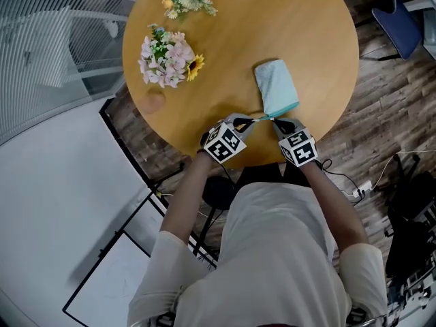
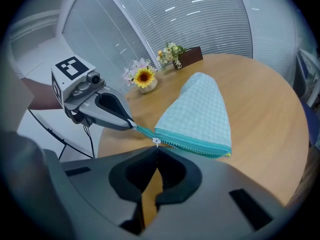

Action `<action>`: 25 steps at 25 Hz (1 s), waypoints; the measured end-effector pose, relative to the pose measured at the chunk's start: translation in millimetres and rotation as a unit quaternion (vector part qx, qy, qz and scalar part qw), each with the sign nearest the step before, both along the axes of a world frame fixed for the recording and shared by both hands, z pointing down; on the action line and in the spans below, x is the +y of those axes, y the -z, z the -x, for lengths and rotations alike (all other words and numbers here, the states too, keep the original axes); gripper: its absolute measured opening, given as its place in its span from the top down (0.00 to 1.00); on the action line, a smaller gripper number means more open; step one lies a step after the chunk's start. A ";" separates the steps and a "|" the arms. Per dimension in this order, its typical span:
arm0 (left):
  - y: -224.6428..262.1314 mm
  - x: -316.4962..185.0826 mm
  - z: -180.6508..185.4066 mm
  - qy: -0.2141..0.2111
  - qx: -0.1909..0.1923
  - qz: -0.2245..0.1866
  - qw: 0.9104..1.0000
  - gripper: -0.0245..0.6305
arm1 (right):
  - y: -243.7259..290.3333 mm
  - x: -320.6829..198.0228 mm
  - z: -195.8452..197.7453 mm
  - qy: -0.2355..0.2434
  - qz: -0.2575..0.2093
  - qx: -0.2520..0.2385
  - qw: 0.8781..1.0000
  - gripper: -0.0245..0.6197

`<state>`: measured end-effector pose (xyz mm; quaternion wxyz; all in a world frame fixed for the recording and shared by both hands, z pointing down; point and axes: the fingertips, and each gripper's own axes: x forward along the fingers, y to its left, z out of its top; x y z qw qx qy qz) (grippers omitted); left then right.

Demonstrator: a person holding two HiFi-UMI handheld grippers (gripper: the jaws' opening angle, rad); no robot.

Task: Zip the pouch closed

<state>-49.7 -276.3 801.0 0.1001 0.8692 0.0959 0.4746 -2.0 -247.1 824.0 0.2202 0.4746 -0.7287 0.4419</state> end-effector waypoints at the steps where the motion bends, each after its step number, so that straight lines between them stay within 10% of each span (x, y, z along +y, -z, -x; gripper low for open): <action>1: 3.2 1.1 -0.8 0.002 -0.001 -0.003 1.000 0.93 | 2.1 1.4 -3.5 0.001 0.001 0.001 1.000 0.96; 25: 38.0 1.3 2.9 0.160 -0.018 -0.017 0.987 0.93 | 21.1 4.8 -104.3 0.070 0.006 0.031 0.997 0.96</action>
